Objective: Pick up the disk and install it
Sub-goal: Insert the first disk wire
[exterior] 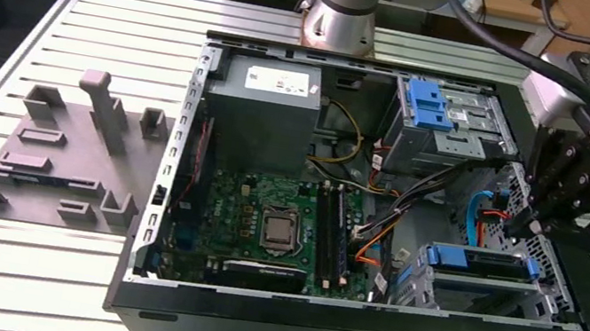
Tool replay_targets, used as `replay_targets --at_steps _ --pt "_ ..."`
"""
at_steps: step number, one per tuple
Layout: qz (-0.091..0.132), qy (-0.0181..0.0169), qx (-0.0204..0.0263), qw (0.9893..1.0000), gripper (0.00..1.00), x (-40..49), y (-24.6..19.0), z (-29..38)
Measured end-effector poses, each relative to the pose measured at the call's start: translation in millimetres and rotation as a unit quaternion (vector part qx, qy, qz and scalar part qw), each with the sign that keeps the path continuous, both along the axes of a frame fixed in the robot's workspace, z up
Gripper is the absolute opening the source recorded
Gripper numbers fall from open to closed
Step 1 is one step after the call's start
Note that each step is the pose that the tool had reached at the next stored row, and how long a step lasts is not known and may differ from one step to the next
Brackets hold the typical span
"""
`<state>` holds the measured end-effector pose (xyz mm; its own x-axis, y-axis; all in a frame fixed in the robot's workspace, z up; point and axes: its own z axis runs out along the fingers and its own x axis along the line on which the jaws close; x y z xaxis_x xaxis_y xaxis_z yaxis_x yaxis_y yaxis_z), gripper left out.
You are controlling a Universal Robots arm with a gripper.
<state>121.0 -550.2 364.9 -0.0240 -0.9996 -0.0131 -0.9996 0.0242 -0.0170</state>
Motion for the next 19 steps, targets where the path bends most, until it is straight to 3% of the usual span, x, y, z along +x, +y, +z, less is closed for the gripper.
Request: replay_targets --at_steps 4,12,13,16,19 --pt "0.000 -0.0002 0.0000 1.0000 0.11 5.6 6.2 -0.2" --pt "0.000 -0.0006 -0.0004 1.0000 0.11 5.7 7.0 -0.2" --pt "0.000 -0.0033 -0.0009 1.0000 0.18 5.2 7.2 -0.2" --pt "0.002 -0.0090 -0.0021 1.0000 0.18 4.5 8.3 -0.8" --pt "0.006 -0.0118 -0.0053 0.9999 0.19 3.6 9.9 -1.9"
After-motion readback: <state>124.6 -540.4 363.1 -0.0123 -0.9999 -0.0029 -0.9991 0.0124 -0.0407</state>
